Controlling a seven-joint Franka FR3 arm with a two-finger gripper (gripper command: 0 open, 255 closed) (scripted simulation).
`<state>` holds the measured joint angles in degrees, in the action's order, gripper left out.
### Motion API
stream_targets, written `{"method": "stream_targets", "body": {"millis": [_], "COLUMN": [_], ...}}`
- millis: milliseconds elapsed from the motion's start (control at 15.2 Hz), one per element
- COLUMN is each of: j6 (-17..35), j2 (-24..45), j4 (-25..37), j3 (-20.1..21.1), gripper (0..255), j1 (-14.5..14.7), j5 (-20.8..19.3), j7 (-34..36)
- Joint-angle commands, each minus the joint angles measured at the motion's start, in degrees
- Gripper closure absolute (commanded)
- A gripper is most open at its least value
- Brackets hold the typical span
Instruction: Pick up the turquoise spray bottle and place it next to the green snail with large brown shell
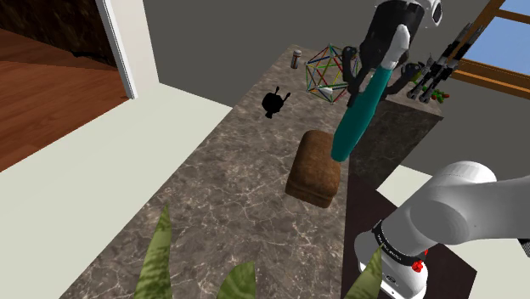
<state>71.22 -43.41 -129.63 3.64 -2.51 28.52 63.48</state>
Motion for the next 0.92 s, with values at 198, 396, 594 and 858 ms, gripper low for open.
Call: {"method": "stream_targets", "body": {"millis": [198,396,594,858], "j6": [0.2,0.1,-0.3,-1.3], "j2": [8.0,13.4,19.0,26.8], "j4": [5.8,10.1,15.0,22.5], "j3": [-3.9,-6.2,-8.5,-11.2], "gripper": [255,255,255,255], "j1": [-1.2,-1.8,-2.3,-3.1], "j5": [-4.1,-6.2,-7.8,-9.2], "j7": [-5.0,-8.0,-10.9,-14.6]}}
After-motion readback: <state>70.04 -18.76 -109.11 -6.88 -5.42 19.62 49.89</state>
